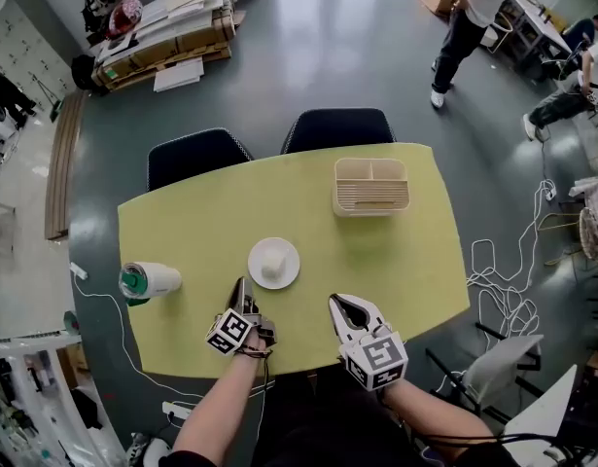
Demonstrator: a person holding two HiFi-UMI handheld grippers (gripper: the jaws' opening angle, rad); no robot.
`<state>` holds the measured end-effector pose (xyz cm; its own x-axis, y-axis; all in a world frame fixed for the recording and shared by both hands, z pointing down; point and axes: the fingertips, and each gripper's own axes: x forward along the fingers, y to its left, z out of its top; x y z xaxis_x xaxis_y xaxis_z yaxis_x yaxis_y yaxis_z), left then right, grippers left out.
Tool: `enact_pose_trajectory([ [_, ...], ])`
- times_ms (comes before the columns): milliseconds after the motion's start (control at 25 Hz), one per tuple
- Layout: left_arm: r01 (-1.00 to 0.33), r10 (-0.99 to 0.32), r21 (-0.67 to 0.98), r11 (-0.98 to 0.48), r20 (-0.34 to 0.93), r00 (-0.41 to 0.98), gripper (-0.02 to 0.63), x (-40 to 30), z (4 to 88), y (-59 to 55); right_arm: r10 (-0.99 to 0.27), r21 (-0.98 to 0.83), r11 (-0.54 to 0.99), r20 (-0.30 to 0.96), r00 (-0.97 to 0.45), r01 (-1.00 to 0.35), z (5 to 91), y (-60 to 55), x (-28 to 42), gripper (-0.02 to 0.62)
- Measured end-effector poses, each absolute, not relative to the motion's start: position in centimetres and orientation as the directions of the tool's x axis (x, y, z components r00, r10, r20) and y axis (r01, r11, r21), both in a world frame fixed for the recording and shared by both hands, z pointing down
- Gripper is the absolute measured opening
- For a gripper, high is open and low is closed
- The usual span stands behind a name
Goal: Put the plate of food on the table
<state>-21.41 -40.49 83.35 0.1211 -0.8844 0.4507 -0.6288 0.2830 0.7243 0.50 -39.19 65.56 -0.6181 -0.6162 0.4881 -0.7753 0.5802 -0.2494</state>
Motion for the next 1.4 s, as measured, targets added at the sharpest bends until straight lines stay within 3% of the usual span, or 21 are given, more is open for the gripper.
enact_pose_trajectory([
  [280,-0.754,-0.905,0.652,0.076,0.363,0.222,0.011,-20.3,73.7,-38.1,-0.626,-0.236,0.609,0.444,-0.641,-0.757,62.5,-38.9,-0.5,0.012],
  [560,-0.828,-0.911,0.556,-0.070,0.303,0.281,0.009,-19.5,66.1,-34.7,-0.650,-0.221,0.627,0.380,-0.658,-0.747,58.5,-38.1,-1.9,0.012],
  [1400,-0.932,-0.932,0.274,-0.238,0.206,0.299,0.009,-18.4,55.1,-29.3,-0.652,-0.174,0.672,0.322,-0.686,-0.720,54.1,-33.0,-3.3,0.011],
])
